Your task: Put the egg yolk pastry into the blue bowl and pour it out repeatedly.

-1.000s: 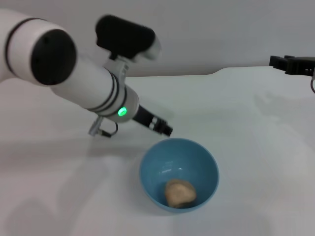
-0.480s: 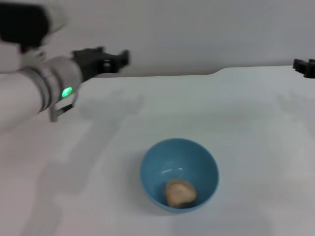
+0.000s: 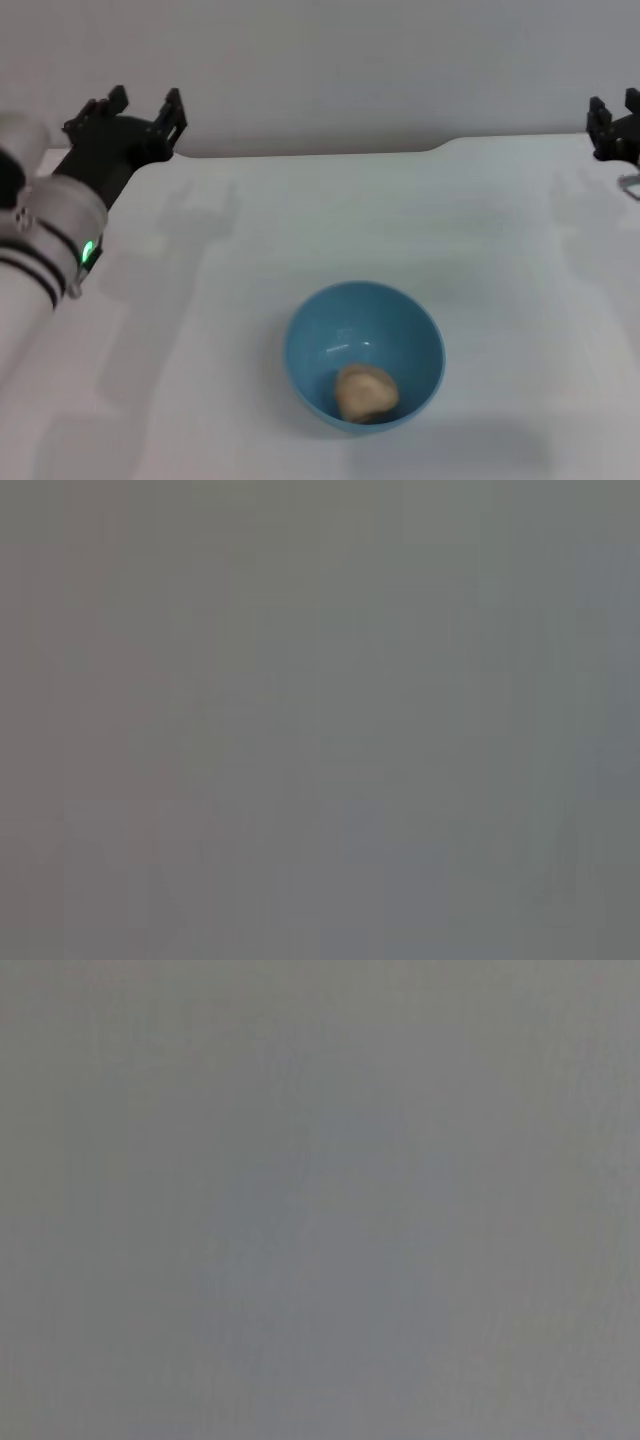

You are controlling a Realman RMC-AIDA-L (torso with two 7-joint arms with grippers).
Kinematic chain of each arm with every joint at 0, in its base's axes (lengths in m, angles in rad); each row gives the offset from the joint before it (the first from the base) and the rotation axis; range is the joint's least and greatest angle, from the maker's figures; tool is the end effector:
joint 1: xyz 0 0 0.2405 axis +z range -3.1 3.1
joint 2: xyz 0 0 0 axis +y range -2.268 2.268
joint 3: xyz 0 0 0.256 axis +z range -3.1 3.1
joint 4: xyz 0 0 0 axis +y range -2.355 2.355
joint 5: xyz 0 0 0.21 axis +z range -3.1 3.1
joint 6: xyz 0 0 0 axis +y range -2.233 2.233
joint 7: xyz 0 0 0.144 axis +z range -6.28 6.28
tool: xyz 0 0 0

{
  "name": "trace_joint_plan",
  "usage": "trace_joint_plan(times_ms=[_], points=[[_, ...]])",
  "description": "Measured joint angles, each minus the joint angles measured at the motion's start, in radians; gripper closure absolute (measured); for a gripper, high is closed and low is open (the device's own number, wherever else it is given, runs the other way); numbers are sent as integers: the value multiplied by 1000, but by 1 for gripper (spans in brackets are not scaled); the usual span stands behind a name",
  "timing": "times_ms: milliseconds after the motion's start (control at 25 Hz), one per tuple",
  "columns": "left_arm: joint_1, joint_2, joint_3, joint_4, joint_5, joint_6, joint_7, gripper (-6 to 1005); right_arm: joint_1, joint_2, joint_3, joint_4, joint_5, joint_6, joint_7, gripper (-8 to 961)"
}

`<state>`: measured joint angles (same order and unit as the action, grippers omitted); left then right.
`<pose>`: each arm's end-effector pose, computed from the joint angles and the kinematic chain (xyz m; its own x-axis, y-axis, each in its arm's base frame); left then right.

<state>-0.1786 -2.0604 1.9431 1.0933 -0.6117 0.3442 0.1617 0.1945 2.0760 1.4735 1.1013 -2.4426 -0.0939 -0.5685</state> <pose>-0.2312 0.3599 -0.0194 0.6758 0.1176 0.7276 0.7318 -0.2247 -0.6434 0.2768 0.3798 0.0241 0.8196 -0.2335 -0.5232 -0.5557 -0.1013 -0.8252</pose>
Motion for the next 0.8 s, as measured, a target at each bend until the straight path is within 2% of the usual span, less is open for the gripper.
trace_joint_plan(times_ms=[120,280,360,440,560,680,800], points=[[-11,-4,59,-142,-4,222,-2,385,6,-1,-115,-129,-2,-244,-2,619],[-37,-10,130,-336,-6,508,-49,391,40,1,-314,-356,-2,-668,1,619],[-43,-11,142,-406,-6,597,-100,392,68,5,-413,-470,2,-851,12,619],[-43,-12,143,-459,-13,668,-141,393,85,9,-485,-548,6,-975,56,619],[-38,-12,165,-520,-36,741,-146,401,82,10,-539,-584,9,-1036,185,619],[-38,-12,208,-590,-42,818,-141,448,68,9,-546,-609,10,-1037,287,619],[-36,-10,245,-621,-40,834,-142,479,63,10,-546,-659,32,-1037,319,619]])
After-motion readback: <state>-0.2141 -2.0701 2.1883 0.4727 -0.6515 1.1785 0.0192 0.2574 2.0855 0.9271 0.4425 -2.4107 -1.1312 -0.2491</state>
